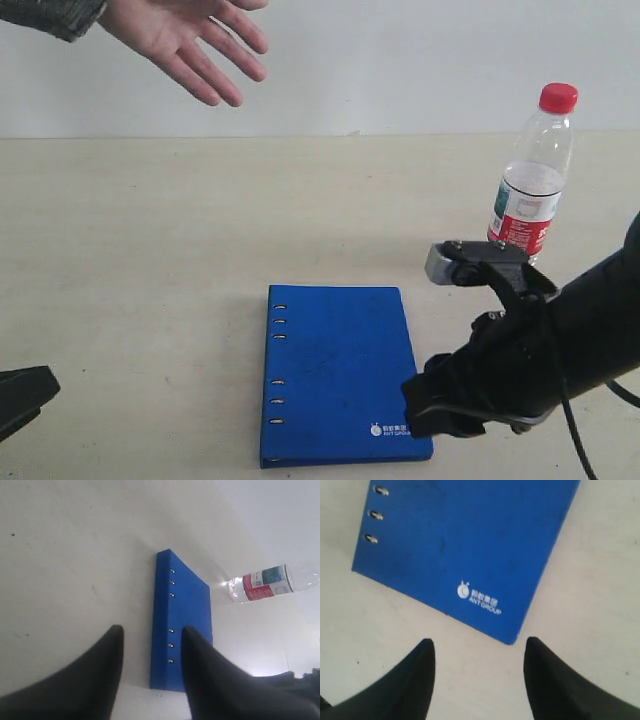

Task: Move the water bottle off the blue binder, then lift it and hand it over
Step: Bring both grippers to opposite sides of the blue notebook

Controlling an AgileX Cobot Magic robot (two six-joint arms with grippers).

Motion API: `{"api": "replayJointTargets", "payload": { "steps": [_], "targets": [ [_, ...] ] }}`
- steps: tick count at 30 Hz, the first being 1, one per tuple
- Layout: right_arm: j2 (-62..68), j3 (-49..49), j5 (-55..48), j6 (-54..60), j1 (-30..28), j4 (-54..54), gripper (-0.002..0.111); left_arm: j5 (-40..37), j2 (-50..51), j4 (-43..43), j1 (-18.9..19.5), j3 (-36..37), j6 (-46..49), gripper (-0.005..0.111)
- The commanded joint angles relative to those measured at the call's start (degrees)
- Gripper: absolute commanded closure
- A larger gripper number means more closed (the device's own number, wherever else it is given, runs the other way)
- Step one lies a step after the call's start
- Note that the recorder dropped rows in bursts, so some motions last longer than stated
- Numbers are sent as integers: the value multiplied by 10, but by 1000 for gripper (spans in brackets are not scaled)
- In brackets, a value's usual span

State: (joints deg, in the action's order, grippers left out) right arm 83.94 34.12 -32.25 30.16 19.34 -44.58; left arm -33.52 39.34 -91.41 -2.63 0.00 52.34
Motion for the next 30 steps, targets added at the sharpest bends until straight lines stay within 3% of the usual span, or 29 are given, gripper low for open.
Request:
{"api": "replayJointTargets", "payload": {
  "steps": [1,5,8,12,14,17,21,25,30],
  "targets": [
    [-10,20,34,2,1,-1,60,-20,124,-85,1,-24,175,61],
    [-7,22,101,-36,1,-11,60,-94,256,-85,1,-62,224,54],
    [0,22,90,-15,0,-29,60,-158,346,-85,1,-90,263,54],
    [24,22,69,-11,-66,-51,60,-206,442,-85,-2,-127,297,54],
    [51,22,-6,99,-126,-131,60,-202,482,-85,-43,-152,313,54],
    [77,22,-87,220,-153,-194,60,-176,507,-85,-93,-184,317,54],
    [112,22,-65,300,-154,-254,60,-121,539,-85,-154,-243,321,54],
    [157,22,-12,329,-154,-263,60,-69,560,-85,-158,-281,337,54],
    [203,22,-31,409,-154,-329,60,-114,621,-85,-158,-316,344,54]
  ]
}}
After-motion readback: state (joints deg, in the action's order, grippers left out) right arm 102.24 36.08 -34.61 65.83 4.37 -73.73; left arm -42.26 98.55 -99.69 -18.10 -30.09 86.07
